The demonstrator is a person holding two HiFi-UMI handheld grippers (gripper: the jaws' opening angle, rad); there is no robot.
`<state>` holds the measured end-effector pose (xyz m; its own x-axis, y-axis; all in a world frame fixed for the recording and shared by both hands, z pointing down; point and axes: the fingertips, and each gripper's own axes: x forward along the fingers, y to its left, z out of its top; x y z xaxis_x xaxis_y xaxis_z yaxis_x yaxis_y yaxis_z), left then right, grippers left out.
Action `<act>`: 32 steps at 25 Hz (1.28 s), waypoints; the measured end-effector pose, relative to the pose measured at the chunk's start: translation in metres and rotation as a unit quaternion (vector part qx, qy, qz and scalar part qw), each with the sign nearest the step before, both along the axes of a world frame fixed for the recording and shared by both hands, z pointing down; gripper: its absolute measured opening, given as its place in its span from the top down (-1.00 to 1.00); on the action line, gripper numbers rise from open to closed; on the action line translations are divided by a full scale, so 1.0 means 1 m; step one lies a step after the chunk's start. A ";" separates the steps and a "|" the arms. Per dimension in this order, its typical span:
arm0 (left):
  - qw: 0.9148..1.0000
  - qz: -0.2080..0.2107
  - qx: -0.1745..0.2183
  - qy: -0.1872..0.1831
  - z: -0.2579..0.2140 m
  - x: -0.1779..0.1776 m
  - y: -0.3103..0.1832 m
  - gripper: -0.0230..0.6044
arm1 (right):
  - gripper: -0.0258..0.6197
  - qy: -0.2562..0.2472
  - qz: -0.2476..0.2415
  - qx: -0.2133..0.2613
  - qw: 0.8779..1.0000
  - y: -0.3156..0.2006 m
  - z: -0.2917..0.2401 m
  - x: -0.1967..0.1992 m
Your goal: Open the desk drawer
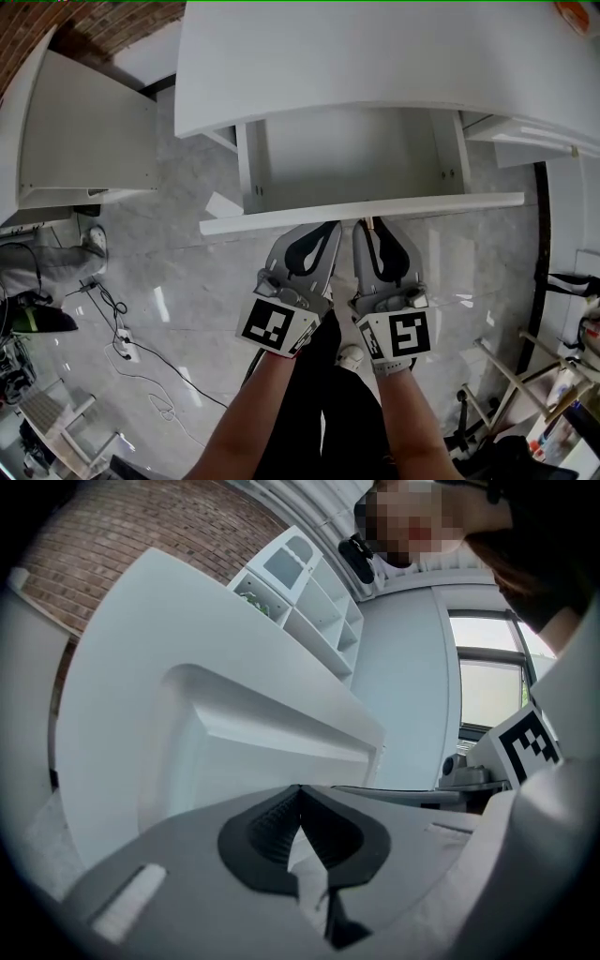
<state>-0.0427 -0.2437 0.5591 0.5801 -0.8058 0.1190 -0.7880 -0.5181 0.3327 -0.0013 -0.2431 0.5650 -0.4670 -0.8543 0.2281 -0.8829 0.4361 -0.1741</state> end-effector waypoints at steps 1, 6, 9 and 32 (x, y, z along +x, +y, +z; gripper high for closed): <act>1.000 0.000 -0.001 -0.002 0.000 0.000 0.002 0.92 | 0.69 0.000 -0.001 0.000 1.000 0.002 0.000 0.001; 1.000 0.004 -0.005 -0.005 -0.001 0.006 0.015 0.92 | 0.69 0.002 -0.004 -0.002 1.000 0.015 0.000 0.005; 1.000 0.010 -0.008 -0.007 -0.002 0.008 0.024 0.92 | 0.69 0.002 -0.002 -0.004 1.000 0.024 -0.001 0.006; 1.000 0.001 -0.017 -0.010 0.002 0.019 0.072 0.92 | 0.69 0.014 -0.024 -0.006 1.000 0.073 0.000 0.012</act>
<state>-0.0240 -0.1714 0.5609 0.5784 -0.8003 0.1579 -0.7940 -0.5079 0.3341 0.0110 -0.1697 0.5646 -0.5000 -0.8285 0.2520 -0.8660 0.4752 -0.1560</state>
